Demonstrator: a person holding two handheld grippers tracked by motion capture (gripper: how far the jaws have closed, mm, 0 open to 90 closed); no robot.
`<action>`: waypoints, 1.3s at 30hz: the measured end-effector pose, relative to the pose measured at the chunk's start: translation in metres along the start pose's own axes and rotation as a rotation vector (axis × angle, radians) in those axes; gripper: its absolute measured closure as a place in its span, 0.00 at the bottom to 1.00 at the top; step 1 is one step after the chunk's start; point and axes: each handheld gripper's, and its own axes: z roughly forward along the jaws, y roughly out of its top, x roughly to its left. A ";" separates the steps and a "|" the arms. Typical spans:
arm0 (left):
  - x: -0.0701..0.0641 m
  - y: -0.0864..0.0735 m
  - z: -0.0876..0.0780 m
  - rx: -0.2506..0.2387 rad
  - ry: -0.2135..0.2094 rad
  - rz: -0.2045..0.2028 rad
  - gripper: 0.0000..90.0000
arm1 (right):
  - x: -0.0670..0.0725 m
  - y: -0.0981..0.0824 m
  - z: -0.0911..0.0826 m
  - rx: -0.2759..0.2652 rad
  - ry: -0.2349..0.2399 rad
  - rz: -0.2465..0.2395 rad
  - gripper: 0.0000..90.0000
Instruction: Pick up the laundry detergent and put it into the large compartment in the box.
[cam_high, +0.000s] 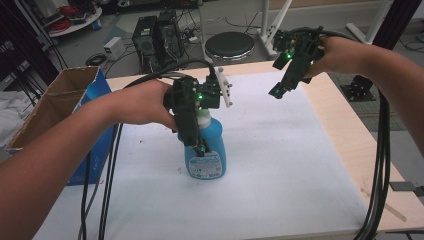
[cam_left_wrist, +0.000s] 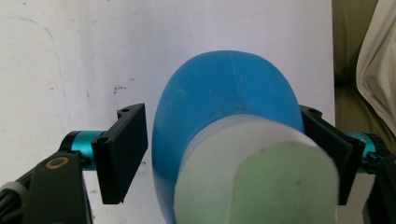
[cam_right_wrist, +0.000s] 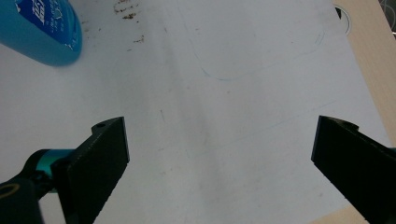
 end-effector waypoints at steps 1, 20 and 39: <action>0.000 0.000 0.000 0.000 -0.003 -0.003 0.27 | 0.000 0.000 0.000 0.000 0.001 -0.001 0.04; -0.002 -0.001 0.000 -0.005 -0.010 0.004 0.42 | 0.001 0.001 0.000 -0.003 0.004 -0.005 0.04; -0.010 -0.009 -0.044 -0.004 0.026 -0.044 0.42 | 0.003 0.001 -0.003 0.000 0.008 -0.009 0.04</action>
